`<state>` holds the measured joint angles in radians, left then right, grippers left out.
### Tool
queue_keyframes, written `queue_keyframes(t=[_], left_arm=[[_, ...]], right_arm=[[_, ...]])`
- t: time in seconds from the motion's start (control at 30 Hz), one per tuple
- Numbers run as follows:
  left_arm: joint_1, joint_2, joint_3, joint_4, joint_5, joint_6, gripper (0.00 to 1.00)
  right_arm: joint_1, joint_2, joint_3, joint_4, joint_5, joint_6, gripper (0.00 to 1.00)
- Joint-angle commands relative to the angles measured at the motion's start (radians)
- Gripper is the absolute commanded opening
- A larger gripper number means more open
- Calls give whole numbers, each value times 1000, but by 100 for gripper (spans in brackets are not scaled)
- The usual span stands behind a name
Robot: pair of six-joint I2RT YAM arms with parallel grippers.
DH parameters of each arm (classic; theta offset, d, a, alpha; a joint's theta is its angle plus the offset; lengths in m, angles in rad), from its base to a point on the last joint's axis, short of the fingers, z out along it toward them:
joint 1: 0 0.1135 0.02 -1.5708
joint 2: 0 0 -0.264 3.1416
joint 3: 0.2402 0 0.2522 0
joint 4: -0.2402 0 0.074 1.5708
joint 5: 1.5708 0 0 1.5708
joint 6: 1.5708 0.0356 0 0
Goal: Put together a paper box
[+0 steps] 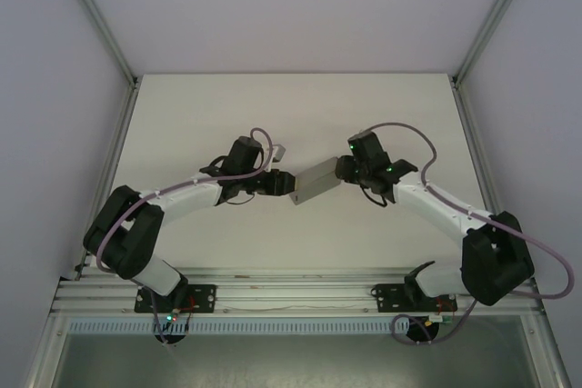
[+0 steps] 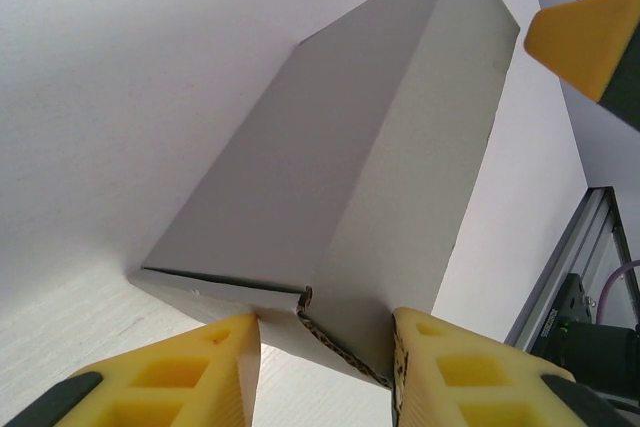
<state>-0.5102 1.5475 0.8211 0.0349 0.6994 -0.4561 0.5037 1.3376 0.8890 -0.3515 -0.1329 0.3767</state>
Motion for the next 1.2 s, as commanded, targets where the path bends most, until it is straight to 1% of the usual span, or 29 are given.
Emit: queue_keyframes(t=[0.0,0.17,0.23,0.3,0.4,0.47,0.6,0.7,0.77,0.93,1.0,1.07,1.13,1.17], left_arm=[[9,60,-29,-104,-68,12,36],[13,69,-21,-119,-66,16,35],[17,68,-24,-117,-66,13,34],[22,69,-26,-113,-63,12,34],[27,68,-31,-107,-61,8,34],[28,69,-33,-106,-64,10,33],[34,75,-47,-93,-71,2,29],[37,83,-58,-78,-75,-10,25],[38,91,-59,-69,-67,-16,21],[37,92,-62,-48,-47,-21,17],[37,89,-54,-53,-44,-17,17],[36,84,-40,-65,-44,-10,29],[35,81,-11,-99,-47,7,33],[36,79,10,-122,-52,18,36]], right_arm=[[-21,-25,58,-17,-128,-74,45],[-62,23,73,14,-172,-90,46],[-86,55,52,62,-207,-102,44],[-112,90,20,117,-239,-100,38],[-139,119,-42,197,-286,-90,33],[-148,129,-97,264,-298,-77,26],[-152,131,-209,380,-330,-28,12],[-152,118,-275,445,-344,18,6],[-152,108,-301,465,-343,44,3],[-152,43,-335,471,-334,64,3],[-151,12,-336,463,-335,58,5],[-152,-10,-327,445,-337,46,8],[-151,-25,-305,413,-335,32,10],[-152,-30,-292,398,-337,27,14]])
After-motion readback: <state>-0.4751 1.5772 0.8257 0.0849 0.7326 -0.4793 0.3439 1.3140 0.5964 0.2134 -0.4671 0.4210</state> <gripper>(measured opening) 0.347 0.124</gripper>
